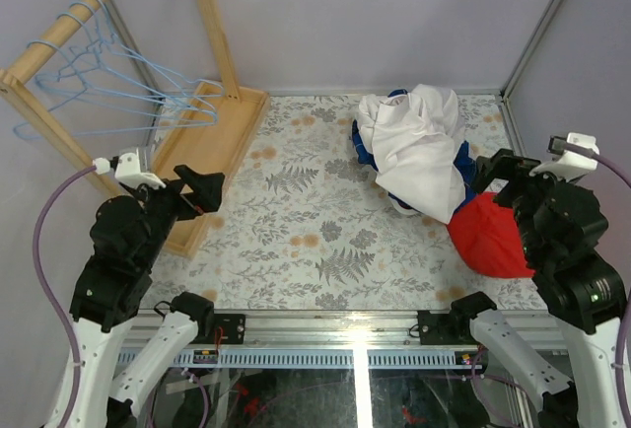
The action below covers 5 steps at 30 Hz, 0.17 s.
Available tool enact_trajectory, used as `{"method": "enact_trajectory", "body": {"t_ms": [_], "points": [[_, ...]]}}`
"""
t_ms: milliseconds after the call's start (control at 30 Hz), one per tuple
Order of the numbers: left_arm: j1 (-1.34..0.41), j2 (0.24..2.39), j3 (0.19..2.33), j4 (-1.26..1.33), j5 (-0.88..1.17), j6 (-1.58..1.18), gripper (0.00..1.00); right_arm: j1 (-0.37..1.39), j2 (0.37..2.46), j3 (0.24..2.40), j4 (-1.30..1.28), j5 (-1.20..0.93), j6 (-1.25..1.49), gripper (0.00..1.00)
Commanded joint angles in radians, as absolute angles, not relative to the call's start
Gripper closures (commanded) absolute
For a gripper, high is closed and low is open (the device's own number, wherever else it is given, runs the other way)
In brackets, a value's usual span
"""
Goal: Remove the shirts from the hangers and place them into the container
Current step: Reset both arms
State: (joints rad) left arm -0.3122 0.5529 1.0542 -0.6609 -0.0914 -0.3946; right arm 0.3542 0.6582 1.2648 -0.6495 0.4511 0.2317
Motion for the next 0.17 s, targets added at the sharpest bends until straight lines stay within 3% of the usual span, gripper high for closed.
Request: {"method": "enact_trajectory", "body": {"t_ms": [0, 133], "points": [[-0.305, 0.520, 1.092, -0.707, -0.241, -0.327, 0.00, 0.358, 0.588, 1.240, -0.669, 0.353, 0.252, 0.01], [-0.305, 0.522, 1.119, -0.723, -0.288, -0.321, 0.00, 0.358, 0.573, 1.217, -0.678, 0.301, 0.280, 0.01]]}}
